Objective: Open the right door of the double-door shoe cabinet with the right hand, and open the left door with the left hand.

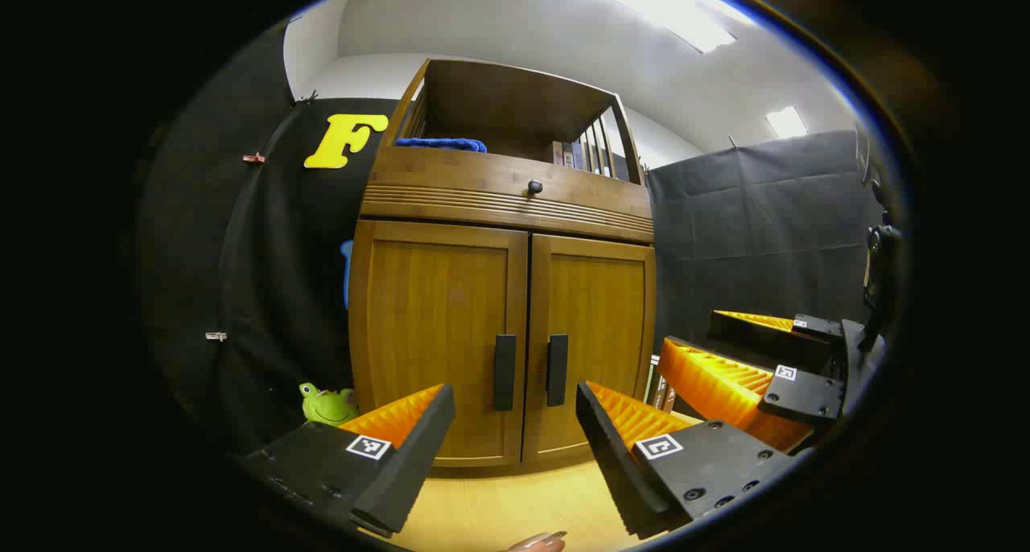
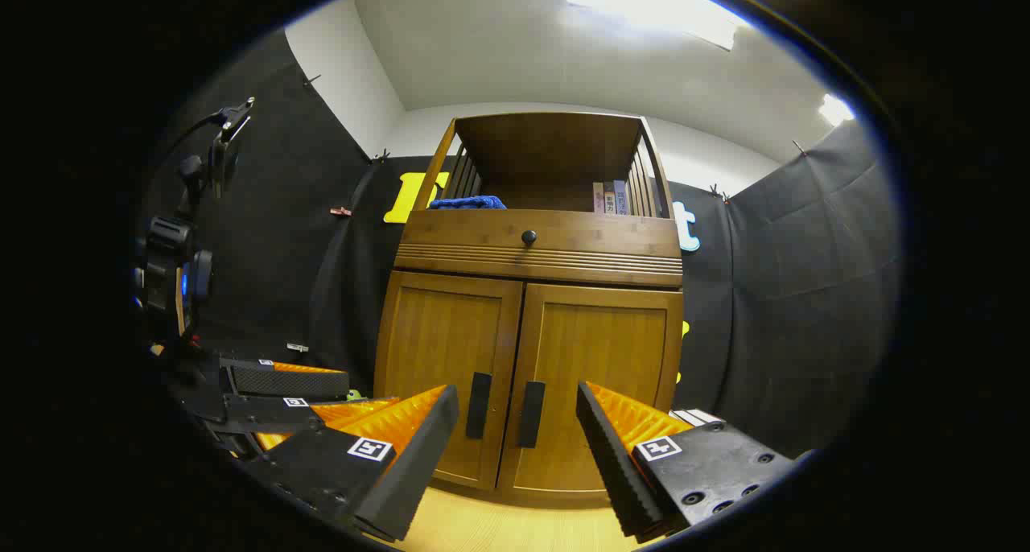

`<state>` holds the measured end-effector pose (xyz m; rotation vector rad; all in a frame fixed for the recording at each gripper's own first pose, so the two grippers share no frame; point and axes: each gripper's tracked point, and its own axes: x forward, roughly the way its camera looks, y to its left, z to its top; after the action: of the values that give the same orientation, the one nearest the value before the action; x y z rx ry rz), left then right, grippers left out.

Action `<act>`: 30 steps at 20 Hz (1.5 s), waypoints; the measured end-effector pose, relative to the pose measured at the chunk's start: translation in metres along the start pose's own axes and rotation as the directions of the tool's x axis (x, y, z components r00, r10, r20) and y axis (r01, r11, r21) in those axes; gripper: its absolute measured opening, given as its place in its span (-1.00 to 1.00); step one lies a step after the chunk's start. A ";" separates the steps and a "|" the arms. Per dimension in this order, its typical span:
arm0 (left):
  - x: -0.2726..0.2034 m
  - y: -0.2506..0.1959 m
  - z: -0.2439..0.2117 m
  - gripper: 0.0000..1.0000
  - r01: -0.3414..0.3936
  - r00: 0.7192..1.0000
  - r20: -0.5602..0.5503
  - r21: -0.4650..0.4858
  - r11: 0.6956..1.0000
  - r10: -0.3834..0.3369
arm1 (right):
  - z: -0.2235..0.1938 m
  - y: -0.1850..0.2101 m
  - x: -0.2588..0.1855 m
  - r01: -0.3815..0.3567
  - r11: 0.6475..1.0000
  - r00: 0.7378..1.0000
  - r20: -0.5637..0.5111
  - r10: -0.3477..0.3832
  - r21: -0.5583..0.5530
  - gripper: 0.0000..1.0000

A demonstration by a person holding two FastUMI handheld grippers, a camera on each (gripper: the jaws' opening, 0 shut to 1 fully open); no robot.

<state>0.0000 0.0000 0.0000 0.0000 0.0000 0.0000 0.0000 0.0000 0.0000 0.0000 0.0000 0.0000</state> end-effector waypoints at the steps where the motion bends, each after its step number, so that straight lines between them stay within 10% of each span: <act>1: 0.000 0.000 0.001 0.89 0.000 1.000 -0.001 0.001 1.000 0.000 | 0.001 0.000 -0.001 0.002 1.000 1.000 0.003 -0.002 0.003 0.88; 30: 0.001 0.024 0.002 0.89 -0.007 0.998 0.063 0.008 1.000 0.007 | -0.024 0.008 0.049 -0.030 0.999 0.999 -0.014 0.030 0.039 0.88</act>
<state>0.0009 0.0241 0.0023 0.0077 -0.0625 0.0069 0.0487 0.0083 -0.0239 0.0390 0.0143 0.0298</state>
